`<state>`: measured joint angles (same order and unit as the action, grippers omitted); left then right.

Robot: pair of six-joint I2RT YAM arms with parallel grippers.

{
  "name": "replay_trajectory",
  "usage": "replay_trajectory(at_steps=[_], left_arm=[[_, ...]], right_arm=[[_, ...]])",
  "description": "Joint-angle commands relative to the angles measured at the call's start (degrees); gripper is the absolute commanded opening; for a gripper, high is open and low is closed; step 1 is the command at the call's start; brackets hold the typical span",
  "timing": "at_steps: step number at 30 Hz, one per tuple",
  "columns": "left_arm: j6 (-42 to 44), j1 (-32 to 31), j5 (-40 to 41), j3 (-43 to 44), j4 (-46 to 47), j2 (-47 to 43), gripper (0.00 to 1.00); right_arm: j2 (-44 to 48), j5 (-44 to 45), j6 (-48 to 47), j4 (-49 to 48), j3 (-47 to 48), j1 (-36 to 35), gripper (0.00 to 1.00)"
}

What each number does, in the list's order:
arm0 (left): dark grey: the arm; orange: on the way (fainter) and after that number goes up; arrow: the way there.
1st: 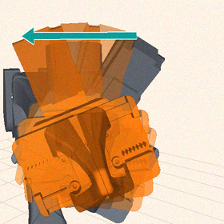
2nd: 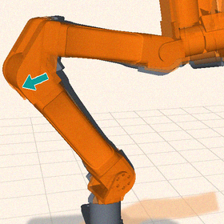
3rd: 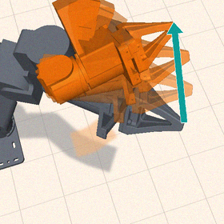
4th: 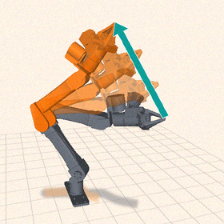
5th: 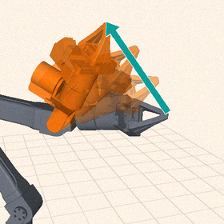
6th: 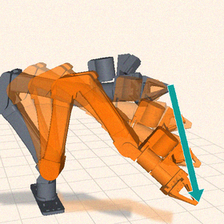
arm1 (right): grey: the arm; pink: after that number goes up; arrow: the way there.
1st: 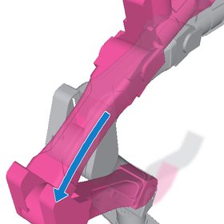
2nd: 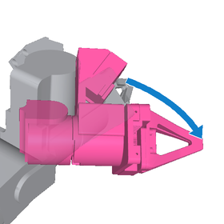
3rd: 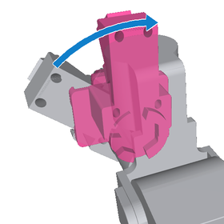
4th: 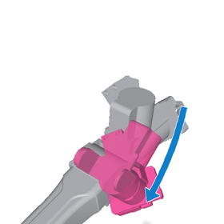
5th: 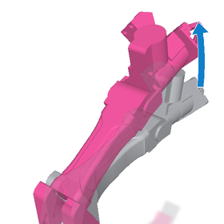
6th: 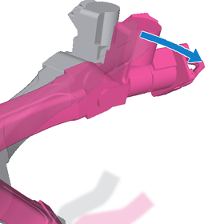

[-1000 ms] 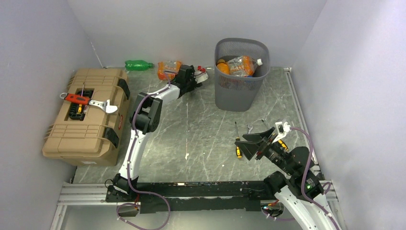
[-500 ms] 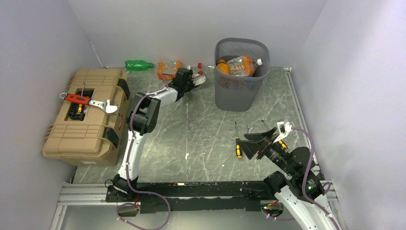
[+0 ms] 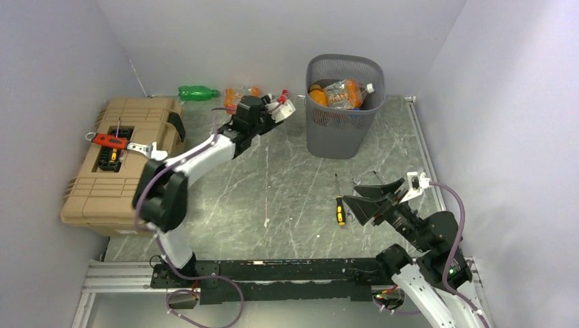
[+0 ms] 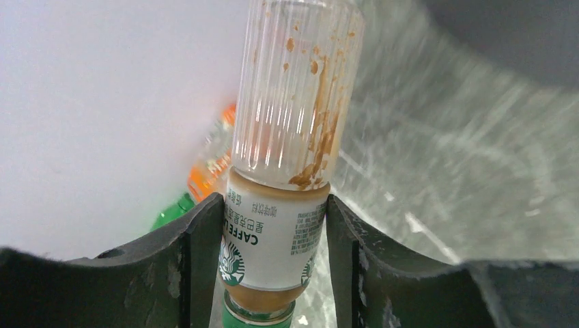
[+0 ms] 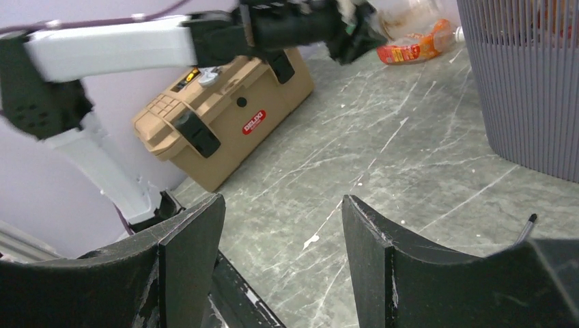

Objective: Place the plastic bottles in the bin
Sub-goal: Pick up the plastic bottle from the corner of the board.

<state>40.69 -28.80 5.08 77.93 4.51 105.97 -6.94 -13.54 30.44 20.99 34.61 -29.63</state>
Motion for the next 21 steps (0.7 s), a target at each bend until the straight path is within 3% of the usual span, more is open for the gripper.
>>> replay_trajectory(at_steps=[1, 7, 14, 21], left_arm=[[-12.0, -4.5, -0.7, -4.4, -2.5, -19.6, 0.43], [-40.8, -5.3, -10.0, -15.1, -5.2, -42.2, 0.38], [-78.0, -5.3, -18.9, -35.9, 17.8, -60.0, 0.37], [-102.5, -6.3, -16.6, -49.6, 46.8, -60.9, 0.34]], right_arm=[[-4.0, -0.9, -0.5, -2.7, 4.4, -0.1, 0.67], [-9.9, -6.5, 2.8, -9.2, 5.8, -0.1, 0.68], [-20.6, -13.4, 5.3, -18.5, 7.7, -0.5, 0.71], [-29.4, -8.8, 5.1, -26.5, 8.6, -8.8, 0.75]])
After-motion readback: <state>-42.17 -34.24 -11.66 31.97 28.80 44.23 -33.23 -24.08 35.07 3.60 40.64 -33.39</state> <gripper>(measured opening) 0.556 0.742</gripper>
